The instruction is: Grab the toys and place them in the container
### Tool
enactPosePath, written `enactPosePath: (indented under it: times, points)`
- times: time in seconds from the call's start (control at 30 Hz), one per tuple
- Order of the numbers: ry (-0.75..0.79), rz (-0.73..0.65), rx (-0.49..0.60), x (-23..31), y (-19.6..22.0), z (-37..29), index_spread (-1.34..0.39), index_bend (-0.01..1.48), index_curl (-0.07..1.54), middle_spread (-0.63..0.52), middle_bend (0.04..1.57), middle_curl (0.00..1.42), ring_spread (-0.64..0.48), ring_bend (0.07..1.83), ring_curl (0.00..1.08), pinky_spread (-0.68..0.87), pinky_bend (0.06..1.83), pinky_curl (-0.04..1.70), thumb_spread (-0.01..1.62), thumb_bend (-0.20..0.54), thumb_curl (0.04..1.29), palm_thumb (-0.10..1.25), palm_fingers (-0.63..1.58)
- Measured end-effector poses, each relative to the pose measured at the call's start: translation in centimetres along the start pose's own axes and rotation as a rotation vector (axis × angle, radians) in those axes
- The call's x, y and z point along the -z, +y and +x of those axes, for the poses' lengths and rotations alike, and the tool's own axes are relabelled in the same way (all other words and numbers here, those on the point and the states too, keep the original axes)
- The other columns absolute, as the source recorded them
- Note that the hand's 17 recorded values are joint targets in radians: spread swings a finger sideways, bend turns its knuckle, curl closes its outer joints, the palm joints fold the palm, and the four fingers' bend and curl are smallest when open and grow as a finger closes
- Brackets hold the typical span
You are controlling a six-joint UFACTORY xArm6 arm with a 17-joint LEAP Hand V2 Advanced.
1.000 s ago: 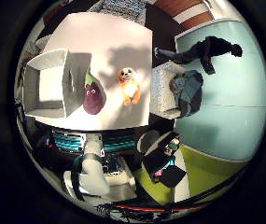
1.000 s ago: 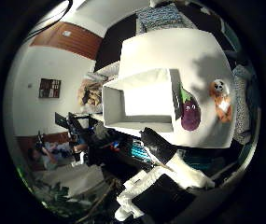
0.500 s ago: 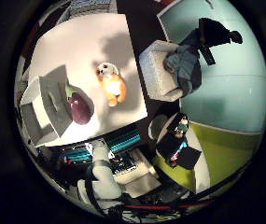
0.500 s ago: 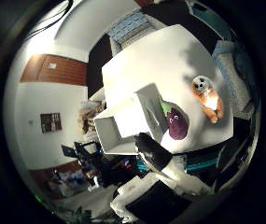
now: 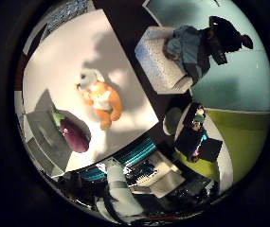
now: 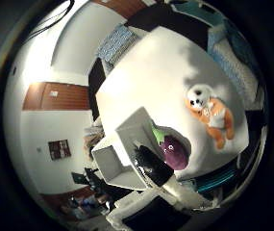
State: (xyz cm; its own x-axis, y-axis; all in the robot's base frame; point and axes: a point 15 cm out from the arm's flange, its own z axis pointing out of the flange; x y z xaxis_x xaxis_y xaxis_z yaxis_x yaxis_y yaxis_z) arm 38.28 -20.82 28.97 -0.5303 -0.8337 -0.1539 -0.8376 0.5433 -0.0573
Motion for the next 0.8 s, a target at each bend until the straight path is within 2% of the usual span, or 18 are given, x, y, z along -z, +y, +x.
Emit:
enactPosePath:
  times: [0.17, 0.27, 0.43, 0.8]
  points:
    - [0.005, -0.027, -0.044, -2.5, -0.6, 2.3, -0.16, 0.17, 0.27, 0.24, 0.19, 0.30, 0.26, 0.32, 0.25, 0.44, 0.52, 0.30, 1.14, -0.021, 0.32, 0.53, -0.01]
    - [0.011, 0.002, -0.072, -2.8, -1.4, 4.2, -0.15, 0.16, 0.28, 0.24, 0.18, 0.30, 0.27, 0.31, 0.25, 0.45, 0.51, 0.30, 1.14, -0.021, 0.32, 0.53, -0.01]
    - [0.009, -0.087, -0.118, -7.5, 1.7, 6.3, -0.14, 0.16, 0.28, 0.24, 0.18, 0.29, 0.27, 0.31, 0.25, 0.45, 0.51, 0.30, 1.14, -0.021, 0.32, 0.53, 0.00]
    - [0.023, -0.117, -0.124, -11.6, 1.5, 7.6, -0.14, 0.16, 0.28, 0.24, 0.19, 0.29, 0.27, 0.30, 0.26, 0.45, 0.50, 0.30, 1.13, -0.021, 0.32, 0.53, 0.00]
